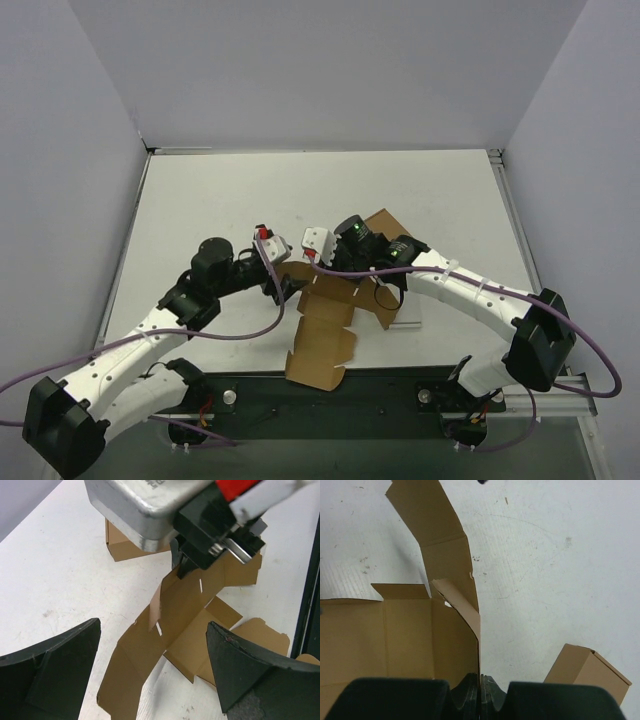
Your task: Fold the paper box
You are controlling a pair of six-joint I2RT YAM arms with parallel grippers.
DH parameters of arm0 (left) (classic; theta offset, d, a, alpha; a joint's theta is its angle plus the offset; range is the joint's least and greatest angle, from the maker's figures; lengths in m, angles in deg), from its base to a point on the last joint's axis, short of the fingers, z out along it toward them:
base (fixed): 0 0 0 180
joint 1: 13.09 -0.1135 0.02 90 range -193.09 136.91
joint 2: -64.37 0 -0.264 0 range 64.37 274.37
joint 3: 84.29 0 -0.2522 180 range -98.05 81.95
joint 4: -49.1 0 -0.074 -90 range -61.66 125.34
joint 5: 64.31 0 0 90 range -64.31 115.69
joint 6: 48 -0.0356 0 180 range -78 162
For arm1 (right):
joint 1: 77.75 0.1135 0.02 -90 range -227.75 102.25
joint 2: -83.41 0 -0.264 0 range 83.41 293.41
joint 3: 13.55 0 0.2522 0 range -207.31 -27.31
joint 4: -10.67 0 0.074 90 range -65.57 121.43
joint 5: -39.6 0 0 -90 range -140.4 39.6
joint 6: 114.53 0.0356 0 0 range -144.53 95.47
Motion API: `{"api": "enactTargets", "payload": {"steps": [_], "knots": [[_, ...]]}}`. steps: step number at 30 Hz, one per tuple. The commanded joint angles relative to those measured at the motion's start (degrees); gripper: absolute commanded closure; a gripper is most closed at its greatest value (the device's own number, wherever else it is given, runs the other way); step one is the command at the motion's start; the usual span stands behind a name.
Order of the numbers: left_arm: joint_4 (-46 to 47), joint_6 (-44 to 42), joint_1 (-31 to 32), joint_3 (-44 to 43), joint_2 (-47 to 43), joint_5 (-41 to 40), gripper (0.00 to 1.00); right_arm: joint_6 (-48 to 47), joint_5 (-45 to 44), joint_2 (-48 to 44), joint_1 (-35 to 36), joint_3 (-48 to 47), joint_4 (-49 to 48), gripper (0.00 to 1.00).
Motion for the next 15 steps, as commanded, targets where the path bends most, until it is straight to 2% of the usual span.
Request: {"api": "enactTargets", "payload": {"steps": [1, 9, 15], "knots": [[9.8, 0.1, -0.4, 0.7, 2.6, 1.4, 0.05, -0.4, 2.4, -1.5, 0.1, -2.3, 1.9, 1.0], [14.8, 3.3, -0.4, 2.4, 6.4, 2.5, 0.17, -0.2, 3.7, -1.3, 0.1, -2.9, 2.0, 1.0], [16.3, 4.5, -0.4, 1.9, 9.7, 3.1, 0.2, -0.1, 4.7, -1.1, 0.0, -3.7, 1.9, 1.0]]}}
